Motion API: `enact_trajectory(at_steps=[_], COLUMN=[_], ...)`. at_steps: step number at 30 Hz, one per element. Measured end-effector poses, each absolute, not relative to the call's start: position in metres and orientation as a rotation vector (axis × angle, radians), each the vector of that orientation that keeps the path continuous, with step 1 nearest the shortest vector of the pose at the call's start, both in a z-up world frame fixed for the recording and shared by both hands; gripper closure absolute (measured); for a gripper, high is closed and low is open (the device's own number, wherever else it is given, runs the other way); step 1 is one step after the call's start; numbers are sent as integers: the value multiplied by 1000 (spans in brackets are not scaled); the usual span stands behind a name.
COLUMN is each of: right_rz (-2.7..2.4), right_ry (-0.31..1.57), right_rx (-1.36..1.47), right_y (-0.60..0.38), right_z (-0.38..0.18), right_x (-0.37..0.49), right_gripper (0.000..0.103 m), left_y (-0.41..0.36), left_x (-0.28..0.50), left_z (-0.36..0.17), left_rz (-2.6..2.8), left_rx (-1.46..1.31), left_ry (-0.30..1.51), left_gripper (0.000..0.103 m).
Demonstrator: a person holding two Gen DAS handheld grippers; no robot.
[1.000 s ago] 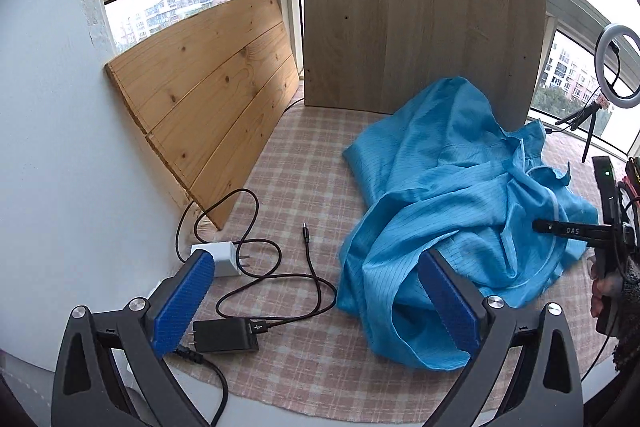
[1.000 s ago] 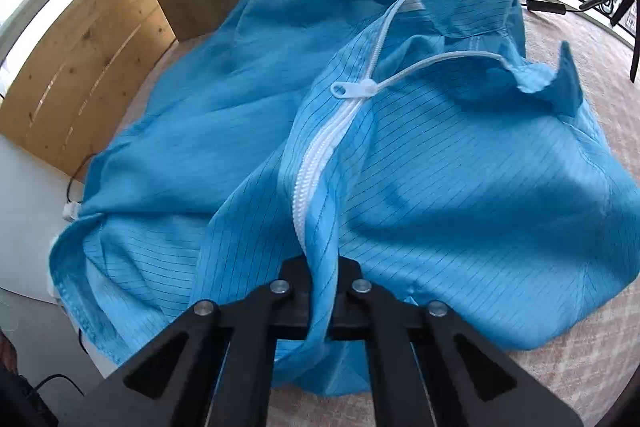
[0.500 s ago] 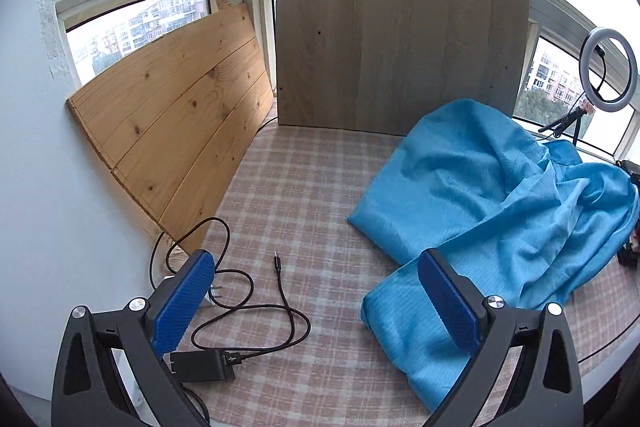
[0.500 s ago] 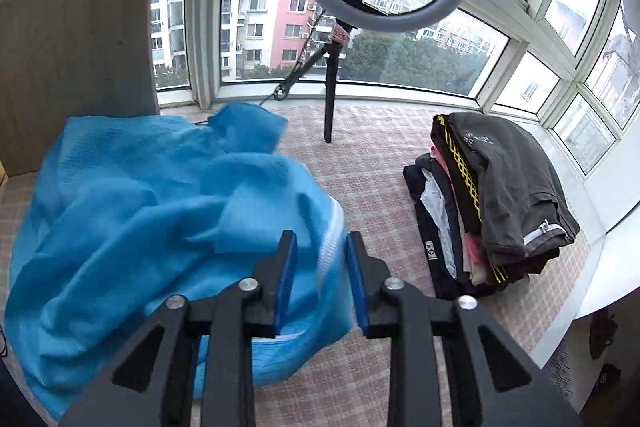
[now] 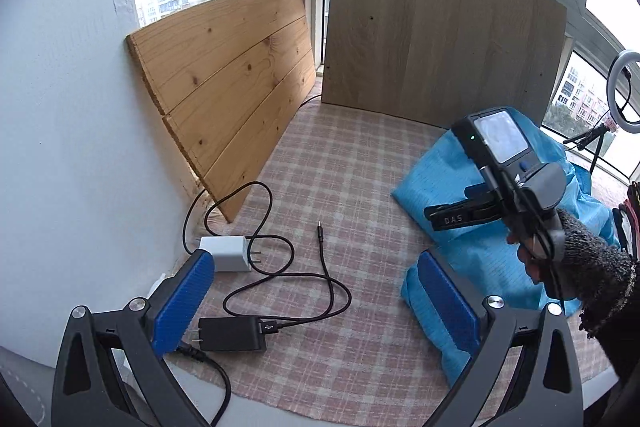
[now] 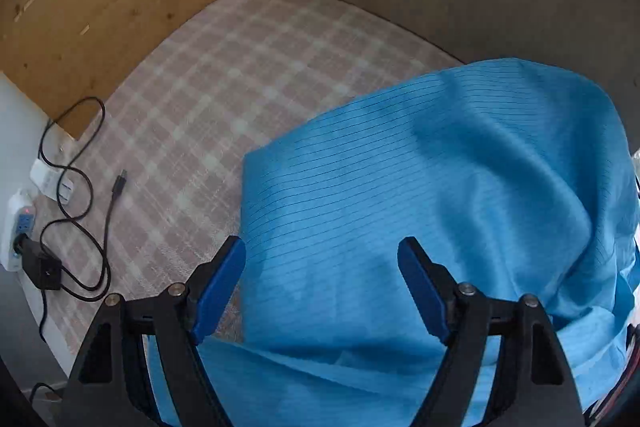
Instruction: Fold clothes
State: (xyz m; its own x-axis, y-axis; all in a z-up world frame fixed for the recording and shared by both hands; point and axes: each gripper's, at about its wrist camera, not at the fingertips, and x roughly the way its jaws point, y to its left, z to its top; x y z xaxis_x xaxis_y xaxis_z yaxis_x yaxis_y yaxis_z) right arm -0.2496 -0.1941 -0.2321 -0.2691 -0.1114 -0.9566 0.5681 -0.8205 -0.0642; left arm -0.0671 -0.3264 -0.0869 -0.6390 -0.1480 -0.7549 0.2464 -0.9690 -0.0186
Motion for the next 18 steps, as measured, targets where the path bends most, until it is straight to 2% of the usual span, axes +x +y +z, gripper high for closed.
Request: enact_trajectory(at_steps=[2, 4, 5, 6, 7, 10, 13, 18], right_rz=[-2101, -2109, -2113, -2114, -2103, -2138, -2253, -2571], right_ry=[653, 633, 624, 602, 530, 365, 297, 167], right_rx=[1530, 1515, 1508, 1507, 1532, 1518, 1381, 1180], right_y=[-210, -207, -205, -202, -194, -168, -130, 21], right_z=[-246, -248, -250, -250, -248, -224, -173, -76], right_x=[-246, -249, -251, -254, -258, -266, -253, -202], right_gripper=[25, 26, 30, 58, 99, 101, 101, 101], left_y=[-335, -342, -346, -347, -347, -345, -338, -306], left_x=[-62, -60, -60, -61, -63, -71, -85, -116], left_z=[-89, -91, -92, -92, -92, -91, -84, -72], left_rz=[-2632, -2617, -2612, -2610, -2612, -2625, -2661, -2772], left_rx=[1208, 1207, 1206, 1206, 1206, 1202, 1192, 1169], left_ry=[183, 211, 225, 233, 232, 217, 192, 126], left_gripper=[1, 1, 1, 1, 1, 1, 1, 1])
